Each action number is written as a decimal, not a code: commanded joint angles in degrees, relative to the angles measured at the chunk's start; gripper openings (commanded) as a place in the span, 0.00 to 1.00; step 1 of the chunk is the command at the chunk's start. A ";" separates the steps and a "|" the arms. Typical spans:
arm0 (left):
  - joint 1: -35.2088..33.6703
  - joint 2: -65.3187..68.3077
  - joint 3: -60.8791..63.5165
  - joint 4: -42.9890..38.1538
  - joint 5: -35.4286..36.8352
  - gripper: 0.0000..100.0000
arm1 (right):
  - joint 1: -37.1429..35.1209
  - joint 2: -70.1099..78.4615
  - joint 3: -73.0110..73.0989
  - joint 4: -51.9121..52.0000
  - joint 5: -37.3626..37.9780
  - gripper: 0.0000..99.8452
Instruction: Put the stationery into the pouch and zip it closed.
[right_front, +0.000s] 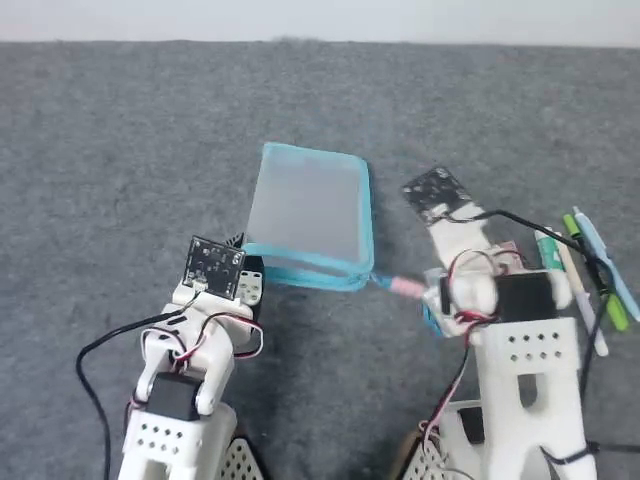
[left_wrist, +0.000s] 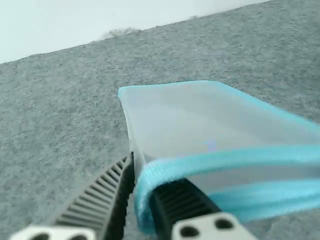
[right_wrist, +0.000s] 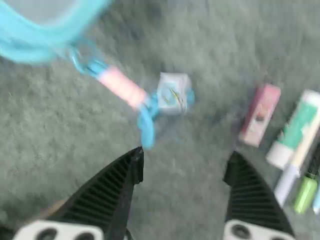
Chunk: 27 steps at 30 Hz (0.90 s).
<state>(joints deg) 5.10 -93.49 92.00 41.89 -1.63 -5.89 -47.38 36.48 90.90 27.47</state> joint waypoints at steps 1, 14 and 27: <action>-0.53 -0.53 -1.27 0.44 0.79 0.01 | 10.86 1.10 -5.98 1.80 9.93 0.23; -0.53 -0.88 -1.27 2.02 0.79 0.01 | 43.12 41.01 -29.10 -9.19 48.53 0.23; -0.44 -0.88 -1.10 1.67 0.70 0.01 | 48.75 78.02 -58.73 -10.95 52.13 0.23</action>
<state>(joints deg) 4.92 -93.49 92.00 43.74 -1.63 41.67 27.69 -14.95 80.18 78.55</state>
